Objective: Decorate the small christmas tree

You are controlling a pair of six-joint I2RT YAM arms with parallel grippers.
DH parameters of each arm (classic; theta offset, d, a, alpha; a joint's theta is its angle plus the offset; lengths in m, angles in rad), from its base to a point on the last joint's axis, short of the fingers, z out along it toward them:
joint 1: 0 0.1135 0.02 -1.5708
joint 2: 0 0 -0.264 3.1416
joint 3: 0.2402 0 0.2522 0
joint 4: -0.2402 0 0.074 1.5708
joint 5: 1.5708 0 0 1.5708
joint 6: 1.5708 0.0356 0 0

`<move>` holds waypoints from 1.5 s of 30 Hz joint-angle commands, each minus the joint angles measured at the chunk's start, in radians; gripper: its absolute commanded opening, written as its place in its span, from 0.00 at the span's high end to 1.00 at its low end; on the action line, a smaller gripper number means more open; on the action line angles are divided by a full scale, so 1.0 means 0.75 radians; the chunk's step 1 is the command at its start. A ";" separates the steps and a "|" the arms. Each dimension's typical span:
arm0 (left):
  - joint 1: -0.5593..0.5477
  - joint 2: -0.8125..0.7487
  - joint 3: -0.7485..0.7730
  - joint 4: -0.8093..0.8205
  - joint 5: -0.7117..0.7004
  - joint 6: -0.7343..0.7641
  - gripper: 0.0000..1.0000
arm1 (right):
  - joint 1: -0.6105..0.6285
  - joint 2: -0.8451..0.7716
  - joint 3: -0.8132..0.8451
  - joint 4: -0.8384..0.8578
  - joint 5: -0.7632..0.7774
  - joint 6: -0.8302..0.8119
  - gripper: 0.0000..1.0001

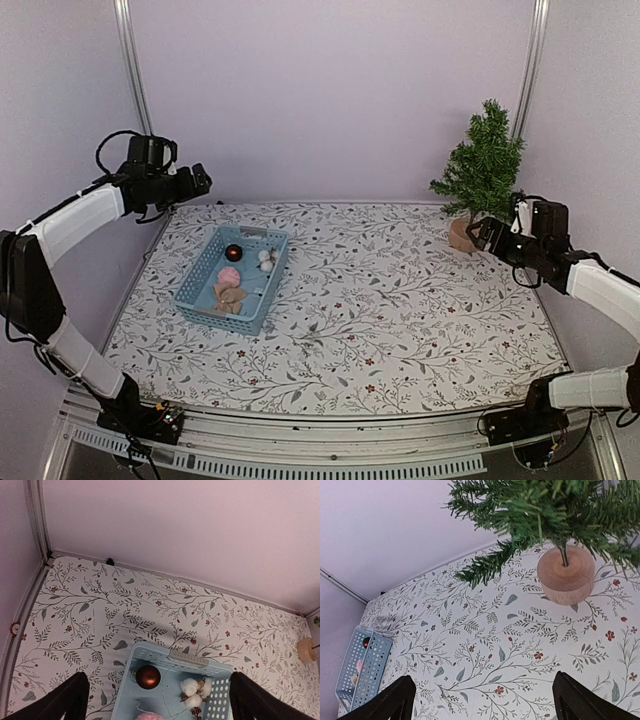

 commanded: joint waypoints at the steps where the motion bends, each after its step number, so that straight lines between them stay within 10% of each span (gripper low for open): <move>1: -0.032 0.030 0.013 0.053 -0.025 -0.002 0.01 | -0.037 -0.082 -0.125 0.016 -0.019 0.131 0.01; 21: -0.047 0.074 0.078 0.117 0.079 0.013 0.01 | -0.538 0.568 -0.132 0.609 -0.339 0.558 0.10; 45: -0.048 0.071 0.077 0.099 0.153 0.049 0.01 | -0.568 1.492 0.751 0.728 -0.598 0.518 0.30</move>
